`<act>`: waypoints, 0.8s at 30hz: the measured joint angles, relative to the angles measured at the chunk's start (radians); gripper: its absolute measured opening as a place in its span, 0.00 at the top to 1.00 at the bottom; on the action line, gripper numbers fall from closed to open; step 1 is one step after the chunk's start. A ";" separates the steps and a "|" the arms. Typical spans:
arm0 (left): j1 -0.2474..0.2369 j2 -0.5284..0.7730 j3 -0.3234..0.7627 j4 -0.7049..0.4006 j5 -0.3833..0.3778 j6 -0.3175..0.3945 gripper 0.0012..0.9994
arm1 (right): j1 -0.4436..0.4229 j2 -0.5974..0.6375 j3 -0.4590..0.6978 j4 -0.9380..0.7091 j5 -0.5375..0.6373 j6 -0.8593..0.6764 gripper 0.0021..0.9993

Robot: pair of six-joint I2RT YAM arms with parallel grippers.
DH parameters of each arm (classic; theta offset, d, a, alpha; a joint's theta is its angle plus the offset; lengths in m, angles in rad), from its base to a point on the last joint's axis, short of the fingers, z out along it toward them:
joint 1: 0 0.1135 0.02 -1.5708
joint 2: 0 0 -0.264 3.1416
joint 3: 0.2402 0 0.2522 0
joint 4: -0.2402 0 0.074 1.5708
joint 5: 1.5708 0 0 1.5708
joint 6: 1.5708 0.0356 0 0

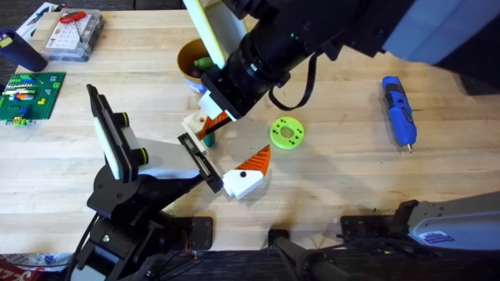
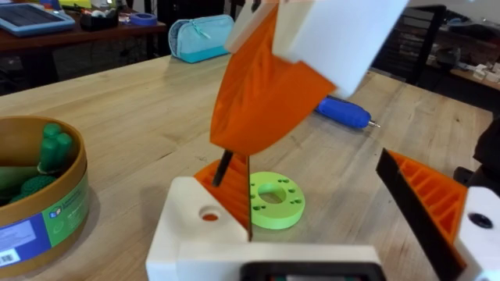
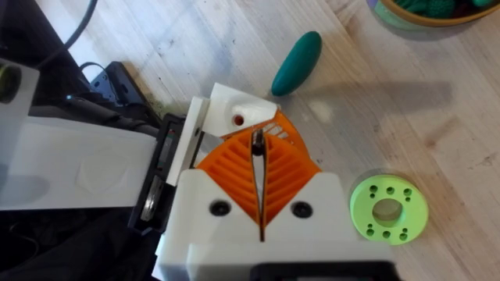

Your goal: Pick up the gripper from the table and insert it into the empty holder that is missing its gripper. Then pick up a screw, insert it into the mounting hole, and use the screwdriver to tighten it. Finally, clean up the table by picking up the vegetable and placing it into the bucket.

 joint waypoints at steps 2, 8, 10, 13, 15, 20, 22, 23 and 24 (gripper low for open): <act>0.000 0.000 0.000 0.001 -0.001 0.000 0.00 | 0.000 0.002 0.000 -0.006 0.000 0.001 1.00; 0.000 0.000 0.000 0.001 -0.002 0.000 0.00 | 0.000 0.001 0.000 -0.007 0.000 0.000 1.00; 0.000 0.000 0.000 0.001 -0.002 0.000 0.00 | 0.000 -0.006 0.000 0.005 0.000 0.000 1.00; 0.000 0.000 0.000 0.001 -0.002 0.000 0.00 | 0.000 -0.029 0.002 0.009 0.000 0.000 1.00; 0.000 0.000 0.000 0.001 -0.002 0.000 0.00 | 0.001 -0.044 0.002 0.008 0.000 0.000 1.00; 0.000 0.000 0.000 0.001 -0.002 0.000 0.00 | 0.016 -0.033 0.004 0.011 0.000 0.000 1.00; 0.000 0.000 0.000 0.001 -0.002 0.000 0.00 | 0.027 -0.015 0.004 0.015 -0.003 0.000 1.00; 0.000 0.000 0.000 0.001 -0.002 0.000 0.00 | 0.031 -0.007 0.004 0.019 -0.005 0.000 1.00; 0.000 0.000 0.000 0.001 -0.002 0.000 0.00 | 0.034 0.000 0.004 0.022 -0.006 0.000 1.00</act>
